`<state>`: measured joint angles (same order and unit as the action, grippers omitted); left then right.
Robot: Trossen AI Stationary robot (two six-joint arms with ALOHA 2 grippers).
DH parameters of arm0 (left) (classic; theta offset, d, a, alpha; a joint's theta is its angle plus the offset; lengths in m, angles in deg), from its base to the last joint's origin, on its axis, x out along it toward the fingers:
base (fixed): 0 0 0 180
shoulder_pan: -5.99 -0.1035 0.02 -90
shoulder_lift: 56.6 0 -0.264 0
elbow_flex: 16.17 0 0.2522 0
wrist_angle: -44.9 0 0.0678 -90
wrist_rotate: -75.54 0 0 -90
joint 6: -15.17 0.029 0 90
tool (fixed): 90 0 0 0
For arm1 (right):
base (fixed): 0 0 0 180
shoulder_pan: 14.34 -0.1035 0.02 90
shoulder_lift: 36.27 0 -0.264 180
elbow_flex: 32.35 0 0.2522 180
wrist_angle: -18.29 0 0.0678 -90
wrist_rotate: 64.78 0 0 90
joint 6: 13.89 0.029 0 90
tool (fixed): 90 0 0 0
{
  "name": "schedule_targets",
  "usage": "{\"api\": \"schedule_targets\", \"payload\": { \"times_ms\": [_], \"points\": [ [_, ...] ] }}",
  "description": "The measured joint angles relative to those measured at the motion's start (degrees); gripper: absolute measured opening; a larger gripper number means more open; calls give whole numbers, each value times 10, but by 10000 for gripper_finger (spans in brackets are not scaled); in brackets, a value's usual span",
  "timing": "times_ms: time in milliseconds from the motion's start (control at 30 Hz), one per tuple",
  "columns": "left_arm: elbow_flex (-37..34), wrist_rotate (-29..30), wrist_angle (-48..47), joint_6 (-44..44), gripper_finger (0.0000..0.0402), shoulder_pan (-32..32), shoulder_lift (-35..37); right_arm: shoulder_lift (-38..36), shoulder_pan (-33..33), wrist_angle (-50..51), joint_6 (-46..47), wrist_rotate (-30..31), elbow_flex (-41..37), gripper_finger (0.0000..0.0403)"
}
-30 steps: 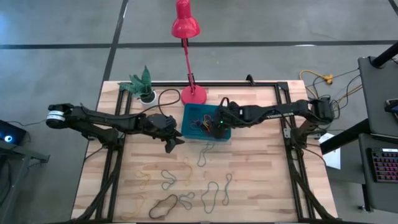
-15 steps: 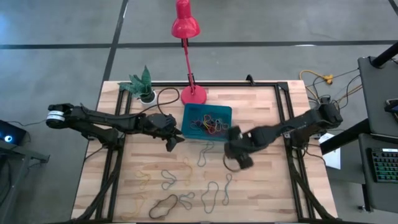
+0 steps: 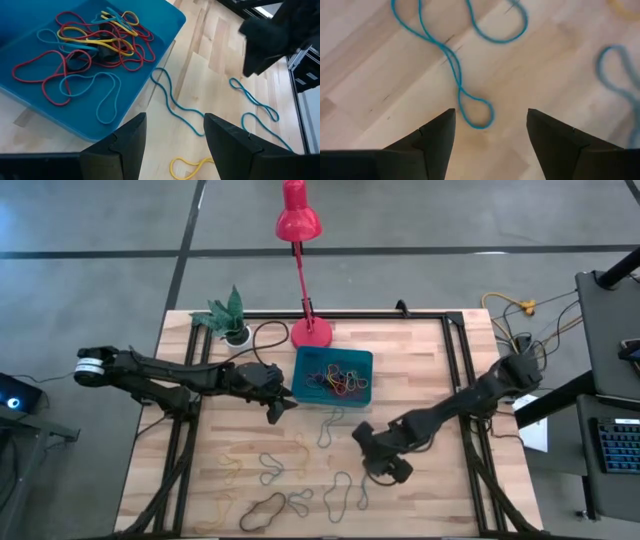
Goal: Pick and place rubber bands into bin
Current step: Put the blue rubber band into the blue bin
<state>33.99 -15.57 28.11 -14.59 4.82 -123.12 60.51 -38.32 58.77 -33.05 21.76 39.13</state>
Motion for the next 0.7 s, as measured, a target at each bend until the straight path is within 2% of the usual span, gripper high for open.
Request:
{"api": "schedule_targets", "payload": {
  "times_ms": [200, 533, 700],
  "points": [
    [0, -1, 0, 0, 183, 0, 0, 53, -3, -9, 61, 2, 1, 224],
    [0, -3, -5, 0, 183, 0, 0, 76, -3, -43, 68, 5, 1, 222],
    [-1, -3, -5, 0, 183, 0, 0, 99, -2, -48, 95, 0, 4, 200]
  ]
}}
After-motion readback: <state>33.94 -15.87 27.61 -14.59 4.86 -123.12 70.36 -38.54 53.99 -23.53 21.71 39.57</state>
